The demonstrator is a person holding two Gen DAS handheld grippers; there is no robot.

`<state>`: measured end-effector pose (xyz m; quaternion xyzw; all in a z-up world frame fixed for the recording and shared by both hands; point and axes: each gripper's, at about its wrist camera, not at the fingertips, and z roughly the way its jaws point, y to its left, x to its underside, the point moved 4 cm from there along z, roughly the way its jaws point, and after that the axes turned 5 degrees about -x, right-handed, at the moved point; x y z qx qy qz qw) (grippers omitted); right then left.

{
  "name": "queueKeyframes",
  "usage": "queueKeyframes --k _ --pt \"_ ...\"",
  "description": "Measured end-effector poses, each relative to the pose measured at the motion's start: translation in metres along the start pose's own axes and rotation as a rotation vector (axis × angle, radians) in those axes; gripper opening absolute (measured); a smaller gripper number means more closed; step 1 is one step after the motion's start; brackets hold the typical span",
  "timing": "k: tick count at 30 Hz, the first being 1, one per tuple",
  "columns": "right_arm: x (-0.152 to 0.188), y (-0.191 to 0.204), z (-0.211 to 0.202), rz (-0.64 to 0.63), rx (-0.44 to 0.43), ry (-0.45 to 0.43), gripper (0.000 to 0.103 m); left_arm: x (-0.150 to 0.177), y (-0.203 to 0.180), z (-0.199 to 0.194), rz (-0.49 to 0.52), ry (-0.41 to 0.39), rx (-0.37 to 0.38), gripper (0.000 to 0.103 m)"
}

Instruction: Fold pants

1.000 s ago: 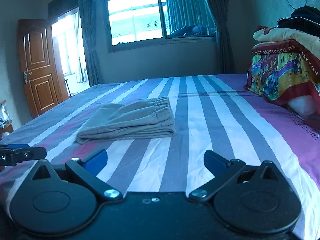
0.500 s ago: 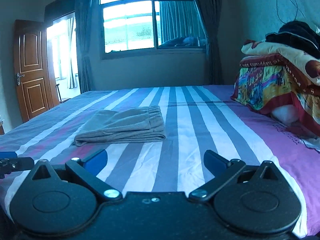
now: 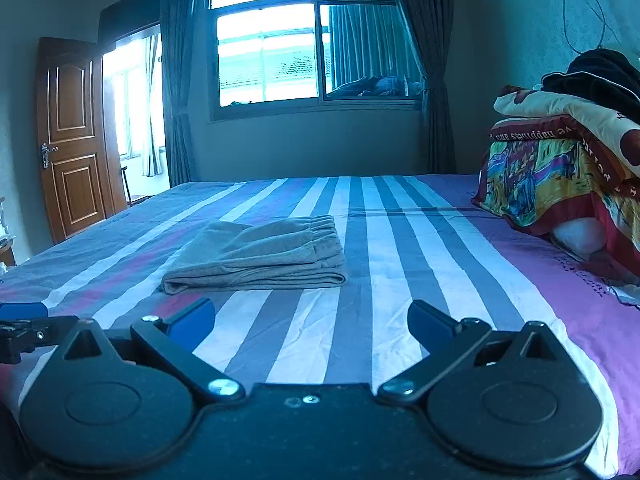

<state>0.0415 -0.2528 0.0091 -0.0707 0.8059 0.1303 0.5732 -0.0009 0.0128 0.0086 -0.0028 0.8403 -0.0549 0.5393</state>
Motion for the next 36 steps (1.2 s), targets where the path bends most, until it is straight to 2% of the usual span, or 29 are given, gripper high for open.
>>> queueKeyframes --k 36 --pt "0.0023 -0.0015 0.0058 -0.006 -0.019 0.026 0.103 -0.0004 -0.0019 -0.0014 -0.011 -0.004 0.001 0.103"
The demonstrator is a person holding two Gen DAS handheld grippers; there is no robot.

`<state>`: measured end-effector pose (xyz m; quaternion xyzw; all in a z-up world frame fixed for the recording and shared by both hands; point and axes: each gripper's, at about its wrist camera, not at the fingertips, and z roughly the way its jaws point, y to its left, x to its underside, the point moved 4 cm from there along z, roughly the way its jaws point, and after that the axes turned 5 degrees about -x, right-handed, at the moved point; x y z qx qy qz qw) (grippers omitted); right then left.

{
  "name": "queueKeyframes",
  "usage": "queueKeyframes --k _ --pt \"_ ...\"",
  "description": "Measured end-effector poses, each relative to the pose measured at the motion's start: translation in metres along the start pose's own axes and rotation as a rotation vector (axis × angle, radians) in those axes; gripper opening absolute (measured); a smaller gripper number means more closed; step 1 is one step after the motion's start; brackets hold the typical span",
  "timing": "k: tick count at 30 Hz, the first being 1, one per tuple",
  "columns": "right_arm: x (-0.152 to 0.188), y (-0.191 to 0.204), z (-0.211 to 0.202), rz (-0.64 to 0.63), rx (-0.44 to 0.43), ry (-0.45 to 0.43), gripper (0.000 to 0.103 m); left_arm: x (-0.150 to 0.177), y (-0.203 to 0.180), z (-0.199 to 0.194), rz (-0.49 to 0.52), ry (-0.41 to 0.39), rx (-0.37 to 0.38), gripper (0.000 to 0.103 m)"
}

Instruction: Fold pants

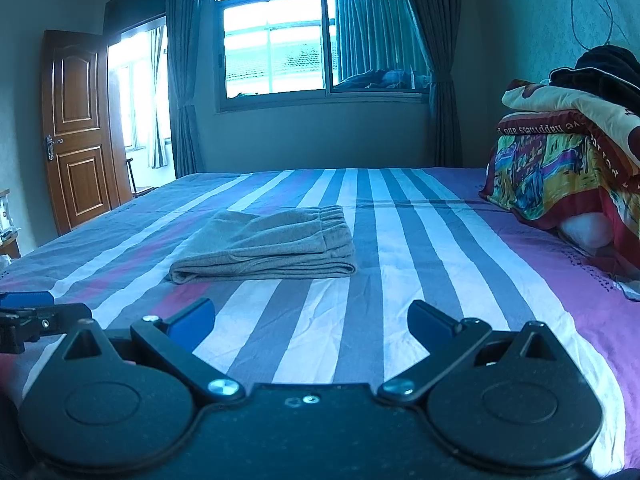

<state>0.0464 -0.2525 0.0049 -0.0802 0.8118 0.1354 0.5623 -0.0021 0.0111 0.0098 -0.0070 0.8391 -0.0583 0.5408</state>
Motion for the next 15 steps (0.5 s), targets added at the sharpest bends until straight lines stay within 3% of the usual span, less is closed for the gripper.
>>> queueKeyframes --k 15 --pt "0.0004 -0.0014 -0.0002 -0.002 -0.004 0.006 0.103 0.0008 0.0008 -0.0007 0.003 -0.008 -0.002 0.103"
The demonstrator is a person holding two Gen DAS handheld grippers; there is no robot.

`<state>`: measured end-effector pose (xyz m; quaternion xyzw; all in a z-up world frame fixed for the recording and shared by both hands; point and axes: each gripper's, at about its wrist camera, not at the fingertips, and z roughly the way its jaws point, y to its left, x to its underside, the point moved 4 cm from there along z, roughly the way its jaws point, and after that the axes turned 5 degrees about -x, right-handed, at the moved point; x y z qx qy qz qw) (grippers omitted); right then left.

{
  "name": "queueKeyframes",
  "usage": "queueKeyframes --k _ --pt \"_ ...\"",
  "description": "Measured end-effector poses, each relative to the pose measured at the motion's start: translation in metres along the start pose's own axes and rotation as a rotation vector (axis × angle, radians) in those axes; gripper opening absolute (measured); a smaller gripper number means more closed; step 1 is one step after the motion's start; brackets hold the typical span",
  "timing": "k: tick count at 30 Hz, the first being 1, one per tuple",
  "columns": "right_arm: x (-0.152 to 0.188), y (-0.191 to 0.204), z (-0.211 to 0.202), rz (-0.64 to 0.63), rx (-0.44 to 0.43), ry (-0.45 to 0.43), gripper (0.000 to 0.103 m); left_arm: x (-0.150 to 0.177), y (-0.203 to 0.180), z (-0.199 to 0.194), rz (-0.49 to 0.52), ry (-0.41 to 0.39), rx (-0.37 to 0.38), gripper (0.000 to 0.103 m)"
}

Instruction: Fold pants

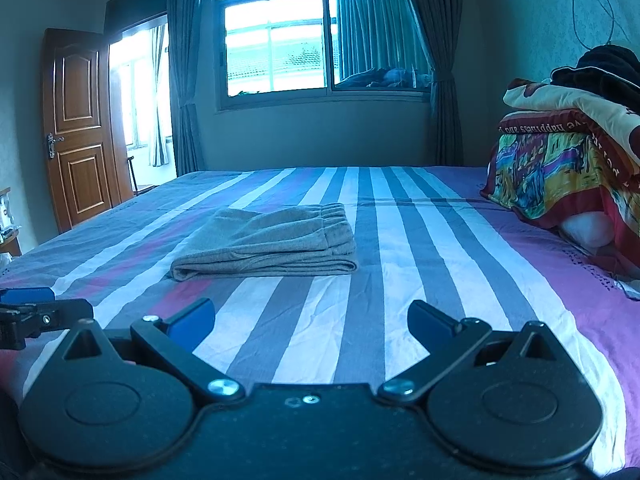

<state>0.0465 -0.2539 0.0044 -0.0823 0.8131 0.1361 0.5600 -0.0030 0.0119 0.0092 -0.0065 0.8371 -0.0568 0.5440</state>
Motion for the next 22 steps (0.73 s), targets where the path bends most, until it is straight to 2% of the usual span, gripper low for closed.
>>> queueKeyframes --k 7,13,22 --pt "-0.001 -0.001 -0.0001 -0.006 -0.004 0.002 0.103 0.0005 0.0 0.0008 -0.003 0.002 0.006 0.103" --pt "-0.001 -0.0008 -0.0002 -0.007 -0.006 0.002 0.103 0.0011 -0.0002 0.0005 -0.011 -0.01 0.047 0.103" --pt "0.0002 -0.0001 0.0006 -0.011 -0.011 0.009 0.103 -0.0009 -0.003 -0.0053 0.008 -0.047 0.006 0.103"
